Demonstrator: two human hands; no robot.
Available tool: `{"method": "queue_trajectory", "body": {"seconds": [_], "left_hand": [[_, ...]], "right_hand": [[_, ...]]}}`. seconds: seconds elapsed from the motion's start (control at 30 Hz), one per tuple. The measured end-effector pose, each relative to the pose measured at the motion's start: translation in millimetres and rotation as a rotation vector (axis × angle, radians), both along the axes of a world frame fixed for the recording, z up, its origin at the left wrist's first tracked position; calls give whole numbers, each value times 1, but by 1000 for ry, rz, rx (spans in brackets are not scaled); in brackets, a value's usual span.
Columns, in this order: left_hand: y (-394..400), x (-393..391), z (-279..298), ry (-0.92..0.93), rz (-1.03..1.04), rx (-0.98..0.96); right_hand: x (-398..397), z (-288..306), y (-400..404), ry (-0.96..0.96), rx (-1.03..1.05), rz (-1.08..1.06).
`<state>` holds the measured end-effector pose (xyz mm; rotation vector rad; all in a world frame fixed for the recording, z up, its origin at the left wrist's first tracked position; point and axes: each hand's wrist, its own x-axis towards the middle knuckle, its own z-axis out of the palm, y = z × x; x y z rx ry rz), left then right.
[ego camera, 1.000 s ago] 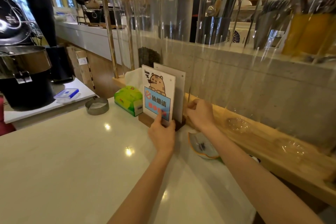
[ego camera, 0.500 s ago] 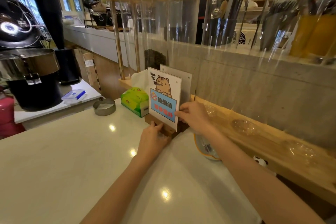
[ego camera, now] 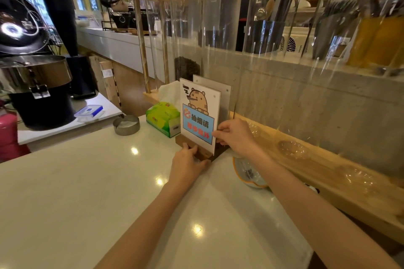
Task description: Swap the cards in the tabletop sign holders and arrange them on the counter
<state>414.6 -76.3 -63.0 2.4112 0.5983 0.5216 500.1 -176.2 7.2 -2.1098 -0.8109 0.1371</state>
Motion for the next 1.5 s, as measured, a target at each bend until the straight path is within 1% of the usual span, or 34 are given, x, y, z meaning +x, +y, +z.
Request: {"method": "queue_trajectory", "body": {"seconds": [0.13, 0.23, 0.3, 0.33, 0.47, 0.53, 0.7, 1.03, 1.2, 1.27, 1.37, 1.43, 1.5], "left_hand": [[-1, 0, 0, -15, 2, -8], [-1, 0, -1, -19, 0, 3], [-1, 1, -2, -20, 2, 2], [-1, 1, -2, -23, 4, 0], [-1, 3, -3, -53, 11, -2], [-2, 3, -3, -75, 10, -20], [-3, 4, -3, -80, 16, -39], [-3, 4, -4, -61, 9, -89], [-1, -1, 5, -14, -32, -139], [6, -7, 10, 12, -61, -162], [19, -22, 23, -39, -36, -145], [28, -36, 37, -78, 37, -98], [33, -51, 53, -195, 100, -70]], "right_hand": [[6, 3, -8, 25, -71, 62], [19, -1, -21, 56, -67, -64], [26, -7, -26, 26, -42, -162], [27, -10, -26, 13, -37, -177], [22, -21, -16, 74, 32, -75], [21, -26, -11, 52, 64, -55], [24, -33, -4, -14, 40, -134], [23, -29, -2, -73, -24, -149], [23, -29, -2, -25, -40, -138], [17, -27, -1, 36, 43, -193], [-4, -20, 4, 72, 330, -375], [-29, -14, 10, -41, 513, -454], [-51, -7, 17, -114, 675, -412]]}}
